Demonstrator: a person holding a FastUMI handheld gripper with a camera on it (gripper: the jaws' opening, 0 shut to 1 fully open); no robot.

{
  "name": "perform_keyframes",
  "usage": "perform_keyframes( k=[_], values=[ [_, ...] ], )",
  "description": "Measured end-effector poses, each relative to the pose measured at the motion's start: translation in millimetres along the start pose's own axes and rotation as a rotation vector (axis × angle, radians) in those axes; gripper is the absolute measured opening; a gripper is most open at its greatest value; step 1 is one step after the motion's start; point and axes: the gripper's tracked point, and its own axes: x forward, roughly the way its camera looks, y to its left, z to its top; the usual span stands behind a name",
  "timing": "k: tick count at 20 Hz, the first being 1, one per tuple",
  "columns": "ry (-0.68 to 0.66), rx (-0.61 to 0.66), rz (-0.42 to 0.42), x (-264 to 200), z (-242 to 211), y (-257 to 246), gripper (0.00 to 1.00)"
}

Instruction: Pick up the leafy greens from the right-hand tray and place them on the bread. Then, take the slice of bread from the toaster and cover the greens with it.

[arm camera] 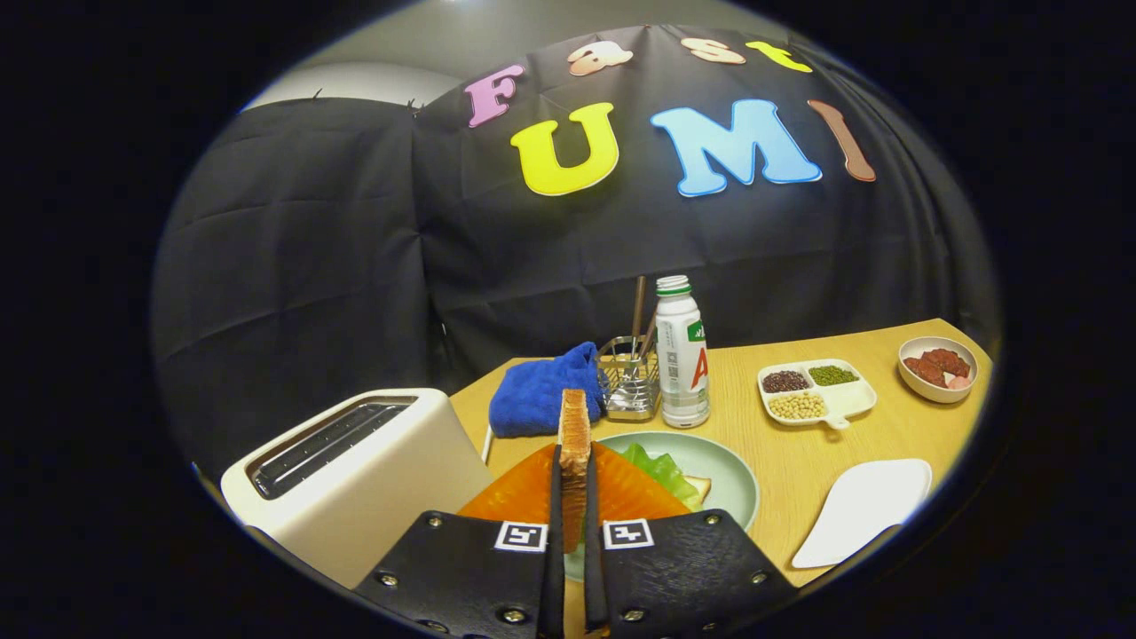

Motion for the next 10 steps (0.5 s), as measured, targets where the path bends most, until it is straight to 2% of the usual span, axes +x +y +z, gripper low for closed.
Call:
perform_keyframes(
  k=[3,5,6,9,10],
  values=[
    [-0.002,-0.073,-0.044,-3,-4,-14,0.21],
    [-0.002,-0.078,-0.057,-2,-5,-19,0.24],
    [0.003,-0.078,-0.067,-2,-6,-23,0.32],
    [0.03,-0.109,-0.094,-2,-15,-33,0.34],
    [0.039,-0.125,-0.107,-1,-17,-36,0.41]
  ],
)
